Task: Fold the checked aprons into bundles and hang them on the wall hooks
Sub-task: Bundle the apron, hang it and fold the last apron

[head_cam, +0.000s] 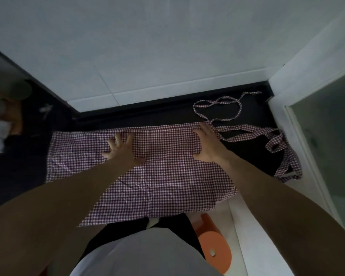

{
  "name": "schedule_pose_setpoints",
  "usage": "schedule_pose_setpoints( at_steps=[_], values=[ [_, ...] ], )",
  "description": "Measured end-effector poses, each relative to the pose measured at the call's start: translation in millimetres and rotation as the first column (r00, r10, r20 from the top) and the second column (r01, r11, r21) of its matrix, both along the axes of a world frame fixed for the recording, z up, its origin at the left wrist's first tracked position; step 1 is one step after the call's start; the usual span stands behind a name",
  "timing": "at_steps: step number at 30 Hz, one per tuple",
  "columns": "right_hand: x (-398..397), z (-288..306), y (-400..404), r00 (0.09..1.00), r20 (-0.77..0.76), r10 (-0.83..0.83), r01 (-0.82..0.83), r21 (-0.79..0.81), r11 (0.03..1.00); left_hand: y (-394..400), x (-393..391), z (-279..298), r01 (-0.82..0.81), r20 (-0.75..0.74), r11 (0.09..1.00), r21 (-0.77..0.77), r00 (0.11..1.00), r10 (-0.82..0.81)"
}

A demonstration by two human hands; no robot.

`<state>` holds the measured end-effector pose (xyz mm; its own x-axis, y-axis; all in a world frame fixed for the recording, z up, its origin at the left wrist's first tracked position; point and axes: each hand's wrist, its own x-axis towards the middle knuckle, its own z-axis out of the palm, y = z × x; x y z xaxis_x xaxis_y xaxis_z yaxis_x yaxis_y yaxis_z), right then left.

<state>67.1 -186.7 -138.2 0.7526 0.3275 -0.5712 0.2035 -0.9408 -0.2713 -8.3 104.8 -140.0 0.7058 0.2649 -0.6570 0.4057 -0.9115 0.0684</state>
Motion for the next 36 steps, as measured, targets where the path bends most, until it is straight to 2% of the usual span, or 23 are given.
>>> schedule_pose_setpoints(
  at_steps=[3, 6, 8, 10, 12, 15, 17, 18, 20, 21, 22, 24, 26, 27, 30, 32, 34, 36],
  values=[
    [5.7, -0.4, 6.3, 1.000, -0.021, -0.013, 0.013, -0.016, 1.000, 5.6, -3.6, -1.0, -0.068, -0.106, 0.997, -0.036, 0.992, 0.064],
    [-7.9, 7.6, 18.8, 0.986, 0.150, 0.073, -0.071, -0.022, 0.997, 7.0, -7.1, -4.4, -0.076, -0.119, 0.997, -0.025, 0.990, 0.072],
    [-31.9, 16.1, 27.4, 0.963, 0.252, 0.098, -0.131, 0.118, 0.984, 6.4, -6.1, -4.5, -0.088, -0.137, 0.996, -0.002, 0.987, 0.087],
    [-61.5, 17.8, 29.9, 0.959, 0.223, 0.173, -0.220, 0.205, 0.954, 5.2, -4.4, -3.3, -0.073, -0.152, 0.996, 0.053, 0.985, 0.081],
    [-91.2, 10.5, 26.1, 0.944, 0.135, 0.302, -0.320, 0.137, 0.937, 0.6, -3.3, -0.1, -0.003, -0.114, 0.990, 0.143, 0.993, 0.020],
    [-119.2, -6.1, 14.1, 0.910, 0.101, 0.403, -0.404, -0.012, 0.915, -18.5, -9.5, 9.7, 0.164, 0.098, 0.962, 0.218, 0.977, -0.189],
    [-126.1, -13.0, 14.8, 0.892, 0.088, 0.443, -0.440, -0.059, 0.896, -33.2, -19.0, 9.6, 0.228, 0.254, 0.972, 0.050, 0.939, -0.233],
    [-127.7, -15.9, 16.7, 0.885, 0.072, 0.459, -0.453, -0.085, 0.887, -40.5, -25.0, 8.0, 0.269, 0.266, 0.961, -0.063, 0.932, -0.244],
    [-133.1, -20.2, 18.3, 0.876, 0.071, 0.478, -0.465, -0.142, 0.874, -54.3, -41.3, 2.6, 0.397, 0.190, 0.892, -0.218, 0.913, -0.360],
    [-137.1, -22.2, 17.4, 0.874, 0.101, 0.475, -0.457, -0.160, 0.875, -59.4, -47.8, -0.6, 0.459, 0.120, 0.856, -0.240, 0.888, -0.443],
    [-143.7, -24.0, 15.5, 0.874, 0.146, 0.463, -0.443, -0.148, 0.884, -63.3, -53.1, -4.9, 0.514, 0.051, 0.825, -0.236, 0.854, -0.517],
    [-164.0, -28.3, 12.0, 0.857, 0.299, 0.420, -0.435, -0.016, 0.900, -66.4, -59.6, -13.4, 0.586, -0.068, 0.782, -0.211, 0.789, -0.610],
    [-183.8, -36.3, 5.9, 0.796, 0.512, 0.323, -0.427, 0.097, 0.899, -65.5, -60.3, -14.6, 0.594, -0.121, 0.775, -0.214, 0.771, -0.625],
    [-190.7, -38.4, 2.4, 0.783, 0.572, 0.243, -0.372, 0.119, 0.920, -64.7, -60.6, -12.2, 0.593, -0.137, 0.773, -0.226, 0.766, -0.628],
    [-194.6, -40.1, -10.2, 0.835, 0.546, 0.073, -0.140, 0.083, 0.987, -61.8, -65.1, -6.5, 0.599, -0.173, 0.765, -0.235, 0.749, -0.640],
    [-190.8, -35.5, -15.0, 0.880, 0.473, 0.044, -0.088, 0.072, 0.994, -61.5, -70.1, -3.5, 0.617, -0.197, 0.756, -0.218, 0.731, -0.654],
    [-184.9, -25.5, -16.1, 0.917, 0.399, -0.001, -0.044, 0.105, 0.993, -61.9, -78.0, -0.5, 0.654, -0.191, 0.735, -0.177, 0.710, -0.678],
    [-173.7, -16.3, -16.6, 0.957, 0.261, -0.125, 0.075, 0.192, 0.979, -63.7, -87.1, 2.1, 0.691, -0.118, 0.714, -0.111, 0.705, -0.700]
  ],
)
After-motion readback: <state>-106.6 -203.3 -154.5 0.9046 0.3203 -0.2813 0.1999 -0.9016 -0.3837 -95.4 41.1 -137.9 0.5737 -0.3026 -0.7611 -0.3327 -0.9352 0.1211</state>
